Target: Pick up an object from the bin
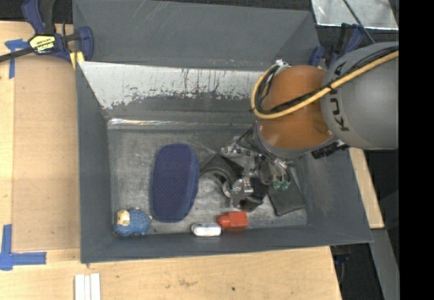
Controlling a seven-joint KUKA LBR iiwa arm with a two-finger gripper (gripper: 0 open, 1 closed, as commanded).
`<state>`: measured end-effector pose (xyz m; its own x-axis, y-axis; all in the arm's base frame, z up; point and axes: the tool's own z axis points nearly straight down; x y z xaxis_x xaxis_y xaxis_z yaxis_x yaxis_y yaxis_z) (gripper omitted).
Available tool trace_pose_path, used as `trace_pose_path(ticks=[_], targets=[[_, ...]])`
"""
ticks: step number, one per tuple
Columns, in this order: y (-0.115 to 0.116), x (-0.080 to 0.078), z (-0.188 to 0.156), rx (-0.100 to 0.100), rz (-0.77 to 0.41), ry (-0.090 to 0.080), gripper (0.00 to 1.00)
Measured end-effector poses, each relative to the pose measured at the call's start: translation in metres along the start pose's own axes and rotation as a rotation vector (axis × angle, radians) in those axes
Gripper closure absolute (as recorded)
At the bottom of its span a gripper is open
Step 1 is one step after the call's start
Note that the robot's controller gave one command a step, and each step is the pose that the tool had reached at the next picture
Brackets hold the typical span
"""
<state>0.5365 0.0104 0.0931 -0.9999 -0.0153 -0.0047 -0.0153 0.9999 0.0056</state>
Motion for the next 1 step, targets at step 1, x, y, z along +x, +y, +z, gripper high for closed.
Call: trace_pose_path(ticks=[1], targets=[[0.0061,0.0032,0.0176,0.003,0.274,0.002,0.0]])
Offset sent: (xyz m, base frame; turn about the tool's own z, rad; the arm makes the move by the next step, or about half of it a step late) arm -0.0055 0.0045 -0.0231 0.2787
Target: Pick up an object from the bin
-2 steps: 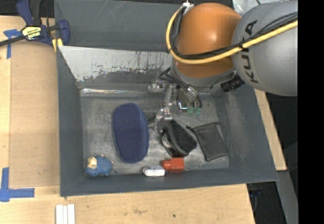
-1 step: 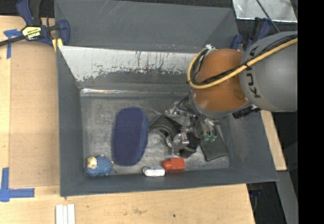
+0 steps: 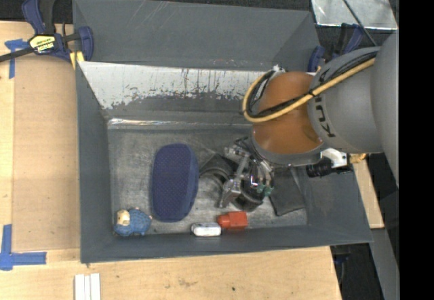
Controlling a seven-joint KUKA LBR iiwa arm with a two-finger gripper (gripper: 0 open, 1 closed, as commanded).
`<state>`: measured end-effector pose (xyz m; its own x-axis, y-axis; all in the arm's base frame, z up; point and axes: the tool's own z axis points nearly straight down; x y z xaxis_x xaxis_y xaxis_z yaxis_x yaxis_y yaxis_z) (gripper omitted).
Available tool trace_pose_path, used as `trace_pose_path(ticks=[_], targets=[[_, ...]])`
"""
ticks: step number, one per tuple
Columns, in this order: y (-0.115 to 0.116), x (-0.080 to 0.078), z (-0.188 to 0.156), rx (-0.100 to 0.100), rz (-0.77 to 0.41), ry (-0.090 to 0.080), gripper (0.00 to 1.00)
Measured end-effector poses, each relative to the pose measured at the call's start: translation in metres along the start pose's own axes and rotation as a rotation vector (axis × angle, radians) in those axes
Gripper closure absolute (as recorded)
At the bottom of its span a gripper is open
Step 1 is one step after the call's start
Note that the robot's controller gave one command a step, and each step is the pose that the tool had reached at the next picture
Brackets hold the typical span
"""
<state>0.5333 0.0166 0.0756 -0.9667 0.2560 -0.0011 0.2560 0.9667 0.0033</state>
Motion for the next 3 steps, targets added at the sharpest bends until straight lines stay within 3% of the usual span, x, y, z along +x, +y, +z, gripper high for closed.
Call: trace_pose_path(ticks=[3], targets=[[0.0007,-0.001,-0.0028,0.002,-0.002,-0.001,0.0]])
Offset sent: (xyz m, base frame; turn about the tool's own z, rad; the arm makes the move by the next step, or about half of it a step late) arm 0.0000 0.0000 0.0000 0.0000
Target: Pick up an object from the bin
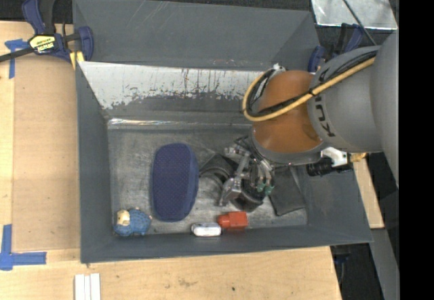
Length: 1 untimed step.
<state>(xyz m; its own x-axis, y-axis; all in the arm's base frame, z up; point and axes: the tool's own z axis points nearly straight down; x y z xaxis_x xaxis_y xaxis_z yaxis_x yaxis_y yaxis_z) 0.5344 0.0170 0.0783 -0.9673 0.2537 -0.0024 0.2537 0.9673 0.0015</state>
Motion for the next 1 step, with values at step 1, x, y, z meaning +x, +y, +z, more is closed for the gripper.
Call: trace_pose_path(ticks=[1], targets=[[0.0009,-0.0031,-0.003,-0.003,0.001,-0.009,1.0]])
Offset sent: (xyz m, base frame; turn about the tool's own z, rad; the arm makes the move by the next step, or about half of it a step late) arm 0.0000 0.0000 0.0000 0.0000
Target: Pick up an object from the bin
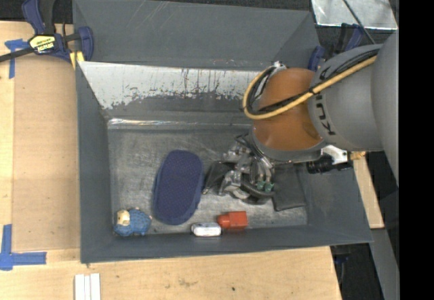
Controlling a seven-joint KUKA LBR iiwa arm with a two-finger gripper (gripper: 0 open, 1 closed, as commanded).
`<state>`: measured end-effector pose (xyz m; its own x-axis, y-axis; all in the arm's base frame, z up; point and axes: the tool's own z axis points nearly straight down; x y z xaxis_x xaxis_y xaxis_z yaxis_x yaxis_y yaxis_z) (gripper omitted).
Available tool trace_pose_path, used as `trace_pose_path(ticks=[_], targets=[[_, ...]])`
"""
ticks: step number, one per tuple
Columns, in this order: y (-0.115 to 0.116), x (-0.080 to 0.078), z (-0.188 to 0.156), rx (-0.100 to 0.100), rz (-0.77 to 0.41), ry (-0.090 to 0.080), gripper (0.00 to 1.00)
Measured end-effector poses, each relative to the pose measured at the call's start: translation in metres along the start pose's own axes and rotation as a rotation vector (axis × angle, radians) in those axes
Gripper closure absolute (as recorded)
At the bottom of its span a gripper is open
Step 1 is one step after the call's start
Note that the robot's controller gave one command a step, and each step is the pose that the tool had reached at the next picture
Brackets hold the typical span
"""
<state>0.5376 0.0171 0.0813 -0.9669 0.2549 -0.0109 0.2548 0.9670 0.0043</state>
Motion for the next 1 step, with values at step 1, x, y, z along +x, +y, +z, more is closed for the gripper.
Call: trace_pose_path(ticks=[1], targets=[[-0.0001,-0.0023,-0.0896,0.003,-0.001,0.006,1.0]])
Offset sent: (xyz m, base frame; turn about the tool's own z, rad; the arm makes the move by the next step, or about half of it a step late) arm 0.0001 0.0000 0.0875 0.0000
